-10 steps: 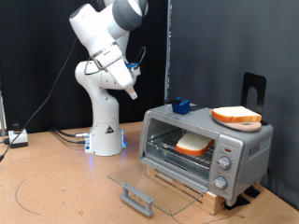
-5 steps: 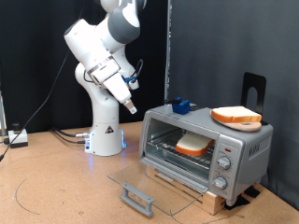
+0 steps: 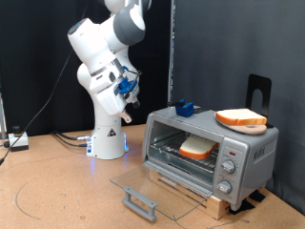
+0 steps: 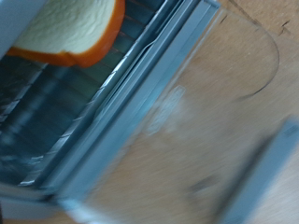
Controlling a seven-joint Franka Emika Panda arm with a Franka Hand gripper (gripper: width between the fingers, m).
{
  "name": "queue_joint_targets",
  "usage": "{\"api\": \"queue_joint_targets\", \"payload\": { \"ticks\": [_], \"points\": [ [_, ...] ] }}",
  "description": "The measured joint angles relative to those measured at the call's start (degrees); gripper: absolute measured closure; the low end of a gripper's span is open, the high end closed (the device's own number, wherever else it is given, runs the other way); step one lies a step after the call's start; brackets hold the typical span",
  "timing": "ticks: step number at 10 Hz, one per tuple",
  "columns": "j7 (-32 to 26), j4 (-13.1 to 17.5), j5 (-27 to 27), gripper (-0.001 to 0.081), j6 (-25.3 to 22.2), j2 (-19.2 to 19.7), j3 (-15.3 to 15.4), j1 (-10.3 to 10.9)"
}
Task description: Make a piece of toast with the oven
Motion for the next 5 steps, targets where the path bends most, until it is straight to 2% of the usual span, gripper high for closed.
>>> {"api": "queue_joint_targets", "payload": {
  "ticks": [1, 2, 5],
  "points": [
    [-8.5, -1.5, 3.4, 0.0001, 4.1, -0.2, -0.8, 1.1],
    [-3.7, -1.3, 1.9, 0.0001, 2.0, -0.2, -0.6, 0.6],
    [18.0, -0.9, 0.8, 0.0001, -3.8, 0.5, 0.9, -0.9]
  ]
}}
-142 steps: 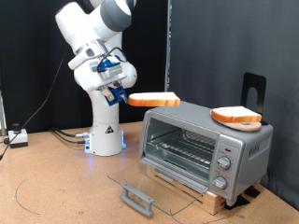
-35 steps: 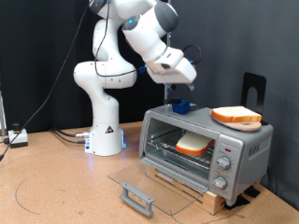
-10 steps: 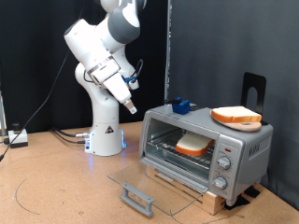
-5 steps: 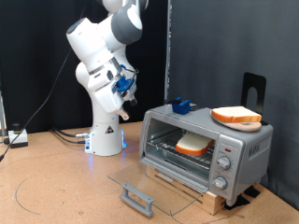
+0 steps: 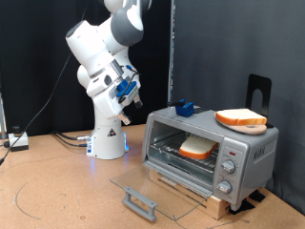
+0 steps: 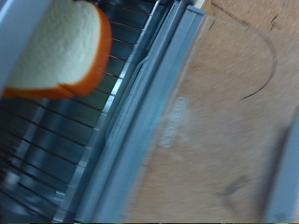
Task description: Make a piece of toast with the oven
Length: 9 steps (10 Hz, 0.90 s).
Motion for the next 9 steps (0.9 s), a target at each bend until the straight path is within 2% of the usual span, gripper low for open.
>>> {"api": "queue_joint_targets", "payload": {
  "ticks": [2, 3, 5, 6, 7, 9],
  "points": [
    [11.9, 2.0, -1.7, 0.0001, -4.6, 2.9, 0.4, -1.5],
    [9.5, 1.8, -1.6, 0.0001, -3.9, 2.8, 0.4, -1.4],
    [18.6, 2.5, -2.4, 0.0001, -8.2, 3.5, 0.4, -2.2],
    [22.9, 3.5, -4.6, 0.0001, -11.6, 4.8, 0.3, -3.1],
    [25.6, 4.6, -7.0, 0.0001, -13.0, 7.0, 0.3, -4.0],
    [27.2, 6.1, -8.8, 0.0001, -11.3, 12.1, 0.3, -5.9]
  ]
}}
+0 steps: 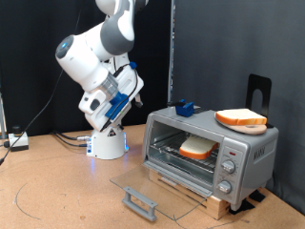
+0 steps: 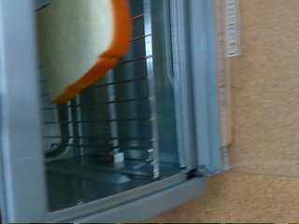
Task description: Make a piece of toast with the oven
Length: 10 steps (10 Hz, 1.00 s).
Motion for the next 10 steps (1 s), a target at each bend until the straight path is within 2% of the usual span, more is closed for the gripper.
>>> {"api": "queue_joint_targets", "payload": {
  "ticks": [2, 3, 4, 6, 8, 10],
  "points": [
    [0.0, 0.9, -0.2, 0.0001, 5.7, 4.4, 0.0, -1.2],
    [0.0, 1.9, -0.2, 0.0001, 7.0, 6.4, 0.0, -1.5],
    [0.0, 1.9, -0.2, 0.0001, 6.8, 6.4, 0.1, -1.5],
    [-5.3, 1.8, -0.2, 0.0001, 5.1, 7.4, -0.5, -1.5],
    [-9.0, 1.9, 0.0, 0.0001, 9.3, 11.3, -0.6, -1.6],
    [-10.1, 2.8, -1.5, 0.0001, 12.8, 16.3, -0.7, -1.7]
  ]
}}
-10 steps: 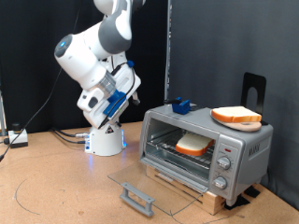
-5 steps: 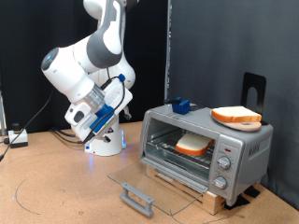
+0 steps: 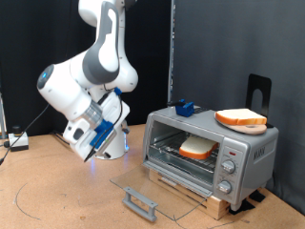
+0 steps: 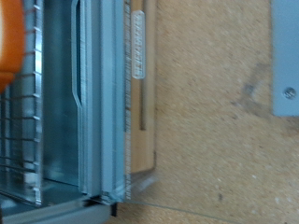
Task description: Make a piece of toast with the oven
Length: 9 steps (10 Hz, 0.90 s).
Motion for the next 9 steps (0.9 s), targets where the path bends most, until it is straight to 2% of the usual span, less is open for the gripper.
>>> {"api": "queue_joint_targets", "payload": {
  "ticks": [2, 3, 5, 7, 9],
  "points": [
    [1.2, 1.8, -2.1, 0.0001, 3.6, 5.0, 0.0, -0.1],
    [1.1, 1.8, -2.1, 0.0001, 3.5, 5.0, 0.0, -0.1],
    [-3.3, 2.4, -1.6, 0.0001, -0.2, 5.8, -0.5, -0.2],
    [-4.7, 3.3, -1.8, 0.0001, 0.6, 8.8, -1.1, -0.3],
    [-3.5, 4.7, -5.0, 0.0001, 2.6, 13.1, -1.7, -0.3]
  ]
}}
